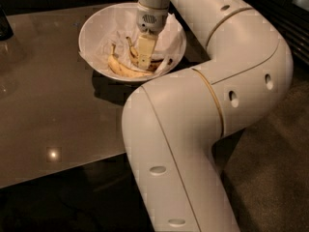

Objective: Pick banana from white bowl

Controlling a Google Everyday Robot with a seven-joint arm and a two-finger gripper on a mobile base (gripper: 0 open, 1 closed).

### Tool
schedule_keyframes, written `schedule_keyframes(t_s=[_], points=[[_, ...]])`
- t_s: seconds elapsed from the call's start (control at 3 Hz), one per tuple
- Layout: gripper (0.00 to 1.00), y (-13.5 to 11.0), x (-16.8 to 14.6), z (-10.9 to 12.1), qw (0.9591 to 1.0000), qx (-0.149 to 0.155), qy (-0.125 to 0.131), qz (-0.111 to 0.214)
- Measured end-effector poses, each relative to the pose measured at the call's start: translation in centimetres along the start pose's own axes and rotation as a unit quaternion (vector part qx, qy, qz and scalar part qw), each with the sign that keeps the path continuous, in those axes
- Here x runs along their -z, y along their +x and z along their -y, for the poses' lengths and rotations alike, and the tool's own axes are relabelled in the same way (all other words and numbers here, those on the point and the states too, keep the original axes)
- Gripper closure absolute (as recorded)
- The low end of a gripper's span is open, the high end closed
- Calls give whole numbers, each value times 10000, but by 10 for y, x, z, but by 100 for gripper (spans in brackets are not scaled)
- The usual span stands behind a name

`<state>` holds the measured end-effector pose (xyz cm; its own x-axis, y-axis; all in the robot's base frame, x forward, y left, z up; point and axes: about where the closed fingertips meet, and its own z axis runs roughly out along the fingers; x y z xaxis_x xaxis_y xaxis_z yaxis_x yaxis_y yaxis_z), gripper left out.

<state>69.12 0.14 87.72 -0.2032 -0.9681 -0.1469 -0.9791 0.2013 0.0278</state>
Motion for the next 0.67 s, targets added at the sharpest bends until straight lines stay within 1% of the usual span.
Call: schedule_keyframes(t_s=[0.33,0.67], points=[[39,3,-7,0,9999,7,-58,-99],[41,6,-9,3,9999,9,-43,-149]])
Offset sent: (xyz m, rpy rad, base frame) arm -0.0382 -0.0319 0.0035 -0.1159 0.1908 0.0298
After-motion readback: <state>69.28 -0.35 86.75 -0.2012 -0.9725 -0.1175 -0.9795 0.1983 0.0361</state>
